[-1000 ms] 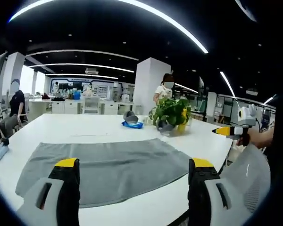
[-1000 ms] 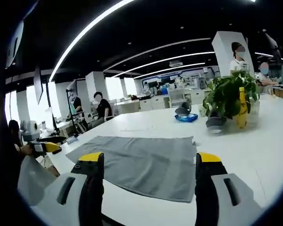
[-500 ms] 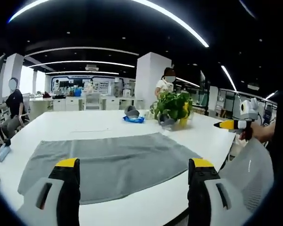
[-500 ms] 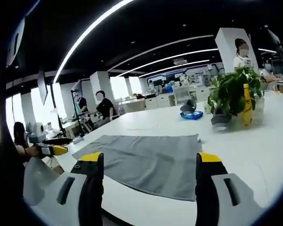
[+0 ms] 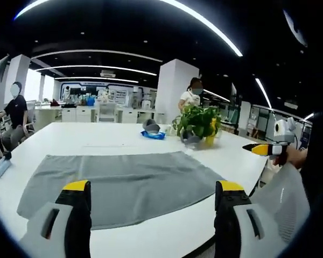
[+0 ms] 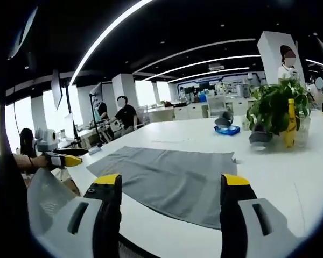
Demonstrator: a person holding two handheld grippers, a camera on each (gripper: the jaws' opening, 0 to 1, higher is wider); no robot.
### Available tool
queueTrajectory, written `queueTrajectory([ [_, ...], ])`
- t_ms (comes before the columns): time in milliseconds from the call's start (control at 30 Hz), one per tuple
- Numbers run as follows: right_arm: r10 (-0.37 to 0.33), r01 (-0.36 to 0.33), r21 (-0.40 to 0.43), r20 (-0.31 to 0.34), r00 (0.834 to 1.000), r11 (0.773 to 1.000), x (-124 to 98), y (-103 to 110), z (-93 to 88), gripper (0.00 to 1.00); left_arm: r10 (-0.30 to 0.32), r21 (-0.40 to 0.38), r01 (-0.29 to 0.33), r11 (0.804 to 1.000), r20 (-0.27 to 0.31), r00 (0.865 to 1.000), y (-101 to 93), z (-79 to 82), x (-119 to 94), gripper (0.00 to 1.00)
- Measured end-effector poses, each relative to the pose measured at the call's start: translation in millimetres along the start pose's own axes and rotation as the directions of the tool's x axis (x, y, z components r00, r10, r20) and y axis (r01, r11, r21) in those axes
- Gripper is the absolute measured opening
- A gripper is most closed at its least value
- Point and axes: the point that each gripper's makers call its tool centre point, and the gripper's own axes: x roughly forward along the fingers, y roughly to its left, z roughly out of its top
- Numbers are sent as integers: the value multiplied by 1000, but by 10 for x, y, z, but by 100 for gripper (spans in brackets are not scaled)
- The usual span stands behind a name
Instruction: Fold the towel on the table until its edges align and the towel forms a compact rectangular stack.
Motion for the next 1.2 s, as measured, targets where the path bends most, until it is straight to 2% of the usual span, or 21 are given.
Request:
queueTrajectory([
  [133,-4,3,51,15,1000,999,-3,-22,27,75,6,13,-6,1000,-21,1000,-5,-31,1,98],
  [267,18,-17,21,-4,1000,1000,22,57,7,78,-55,-12,55,998,-7,998,-123,-5,21,99],
  [367,23,-23,-11,-14,1000,1000,34,91,-2,77,-45,-13,44,999,-33,998,-81,-61,23,99],
  [467,36,-35,10,-38,999,999,42,99,-48,76,-36,-16,36,999,-32,999,-61,-56,11,99],
  [667,46,-47,-6,-39,998,999,46,127,-44,75,-10,-29,10,1000,-7,1000,-1,-22,-1,99],
  [833,45,-45,9,-22,999,999,38,100,-22,72,14,8,-14,1000,-14,1000,30,-26,-6,99],
  [933,45,-44,24,-22,999,999,39,105,-18,71,30,-9,-30,1000,-21,999,94,-47,-25,99],
  [1000,31,-31,1,-15,999,1000,34,103,-1,71,31,-33,-32,999,-21,999,104,-48,-26,99],
  [1100,8,-8,3,8,1000,1000,5,40,45,73,15,-25,-15,1000,6,1000,60,5,-24,99],
  [1200,7,-8,39,31,1000,999,-26,-25,85,78,34,-30,-33,999,44,998,91,95,-44,99],
])
